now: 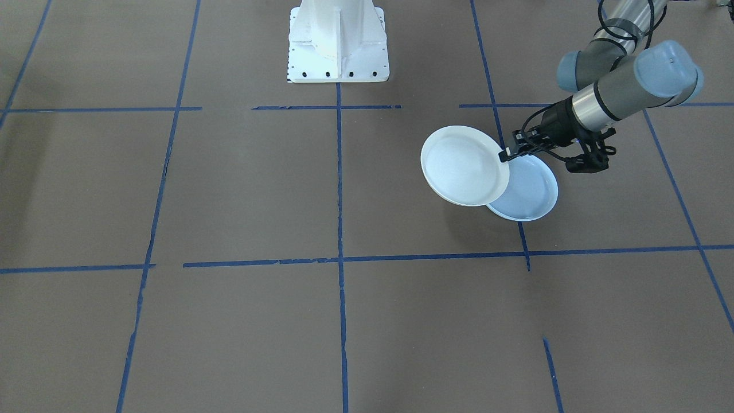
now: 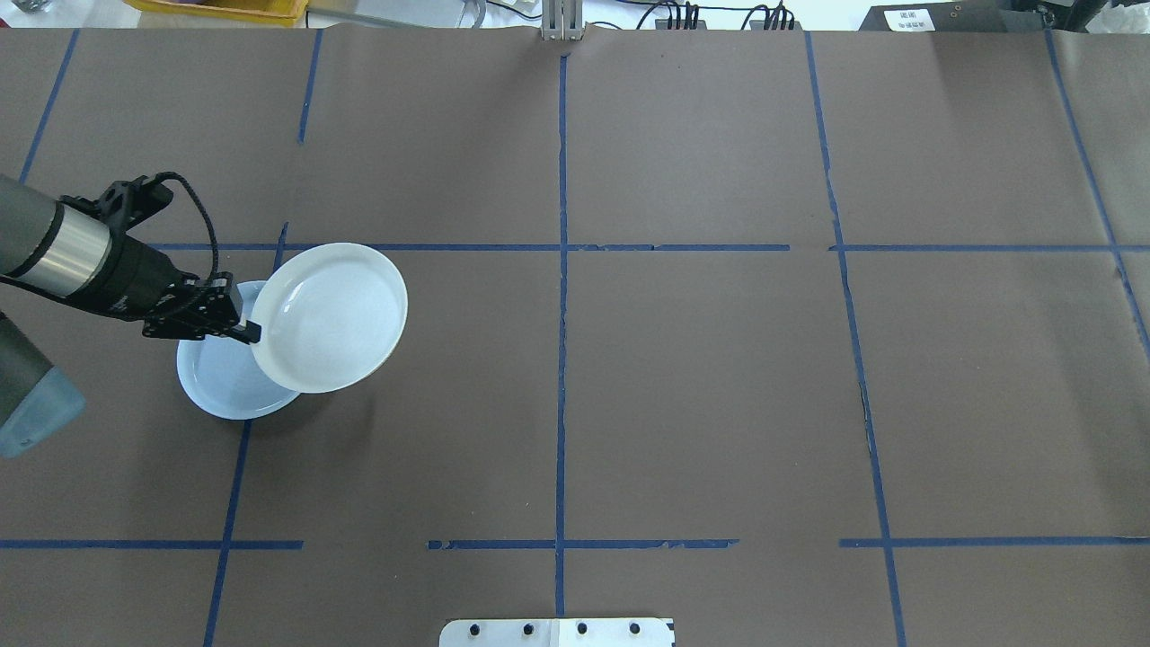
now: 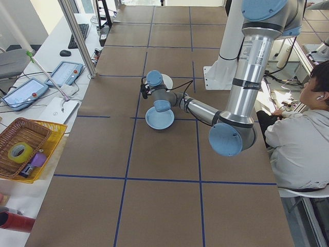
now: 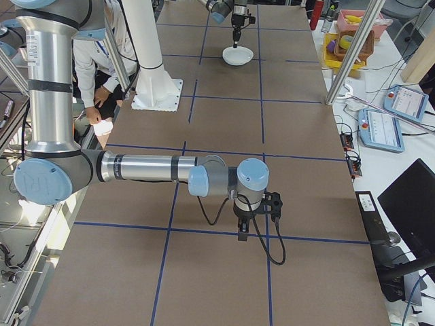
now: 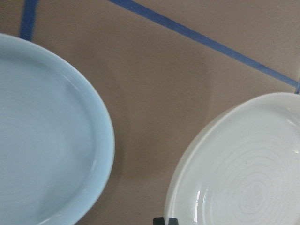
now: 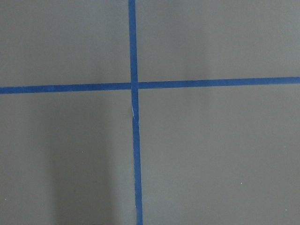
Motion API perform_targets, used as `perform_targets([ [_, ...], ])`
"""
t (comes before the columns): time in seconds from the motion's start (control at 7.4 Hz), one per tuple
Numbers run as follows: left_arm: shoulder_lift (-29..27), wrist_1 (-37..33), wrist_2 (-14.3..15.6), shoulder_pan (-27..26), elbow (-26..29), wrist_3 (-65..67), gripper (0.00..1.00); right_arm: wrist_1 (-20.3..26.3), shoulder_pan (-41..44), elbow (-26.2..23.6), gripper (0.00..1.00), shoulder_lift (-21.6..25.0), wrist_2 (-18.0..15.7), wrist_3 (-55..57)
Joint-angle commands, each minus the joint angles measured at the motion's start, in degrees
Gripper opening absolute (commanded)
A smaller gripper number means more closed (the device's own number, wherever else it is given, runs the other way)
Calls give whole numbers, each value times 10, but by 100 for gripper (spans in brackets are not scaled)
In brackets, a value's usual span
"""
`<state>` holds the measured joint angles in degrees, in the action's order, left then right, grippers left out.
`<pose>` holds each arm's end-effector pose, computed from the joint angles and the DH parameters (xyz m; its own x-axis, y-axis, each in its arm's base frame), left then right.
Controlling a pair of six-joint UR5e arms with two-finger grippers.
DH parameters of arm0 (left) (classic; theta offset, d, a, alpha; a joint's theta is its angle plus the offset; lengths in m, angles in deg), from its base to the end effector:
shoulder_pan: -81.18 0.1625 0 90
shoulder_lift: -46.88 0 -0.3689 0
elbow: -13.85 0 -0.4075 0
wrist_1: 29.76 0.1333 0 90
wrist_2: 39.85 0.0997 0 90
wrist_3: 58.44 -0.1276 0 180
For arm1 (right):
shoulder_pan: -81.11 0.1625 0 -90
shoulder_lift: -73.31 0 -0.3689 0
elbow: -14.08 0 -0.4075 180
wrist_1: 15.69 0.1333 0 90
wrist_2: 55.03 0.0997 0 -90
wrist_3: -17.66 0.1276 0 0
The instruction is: Stack plate in center
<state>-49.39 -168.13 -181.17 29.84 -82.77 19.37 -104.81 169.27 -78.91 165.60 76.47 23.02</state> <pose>0.3206 -0.4547 0.3892 0.3064 -0.1717 -0.9363 -0.0044 0.9833 -0.1818 0.0328 -0.4963 0.6189 0.7477 0.0512 0.6620 -0.0379 0.9987 -0.0344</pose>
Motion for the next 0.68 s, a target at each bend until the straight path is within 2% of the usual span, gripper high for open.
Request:
perform_targets([
  [0.0,69,-2,-14,-24,-1,-102,0,1,1,0,100,0,1,0],
  [0.54,72,-1,-13,-32,49,-135,0,0,0,0,100,0,0,-1],
])
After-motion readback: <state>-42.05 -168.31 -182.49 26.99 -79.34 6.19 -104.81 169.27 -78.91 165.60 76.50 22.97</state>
